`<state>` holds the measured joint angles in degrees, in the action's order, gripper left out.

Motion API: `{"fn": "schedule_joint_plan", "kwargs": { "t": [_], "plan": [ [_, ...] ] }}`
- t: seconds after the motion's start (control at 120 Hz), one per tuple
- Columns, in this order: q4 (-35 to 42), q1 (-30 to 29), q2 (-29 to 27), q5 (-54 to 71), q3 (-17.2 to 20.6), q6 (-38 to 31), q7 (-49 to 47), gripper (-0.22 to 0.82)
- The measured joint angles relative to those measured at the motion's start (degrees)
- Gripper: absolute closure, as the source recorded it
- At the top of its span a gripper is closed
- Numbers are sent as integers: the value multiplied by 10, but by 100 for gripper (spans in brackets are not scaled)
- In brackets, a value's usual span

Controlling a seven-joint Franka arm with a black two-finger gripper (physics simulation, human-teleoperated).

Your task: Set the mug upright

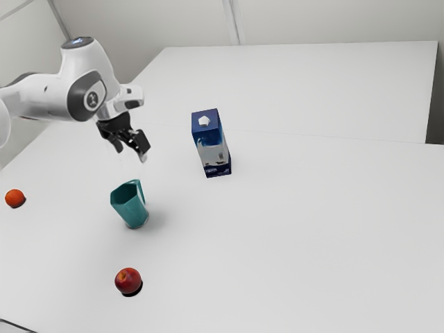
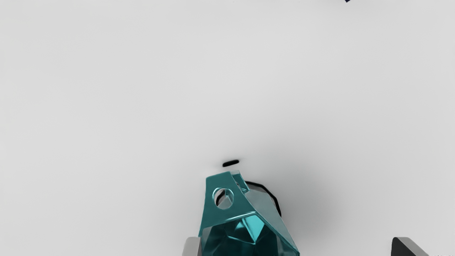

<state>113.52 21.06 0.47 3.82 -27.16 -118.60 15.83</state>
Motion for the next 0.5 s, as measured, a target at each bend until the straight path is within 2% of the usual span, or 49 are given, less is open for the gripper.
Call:
{"fn": "schedule_joint_plan", "kwargs": {
  "t": [0.325, 0.5],
  "plan": [
    [-129, -13, -1, 4, 9, 104, 21, 0],
    [-150, -48, -13, 6, 48, 148, 29, 0]
  ]
}}
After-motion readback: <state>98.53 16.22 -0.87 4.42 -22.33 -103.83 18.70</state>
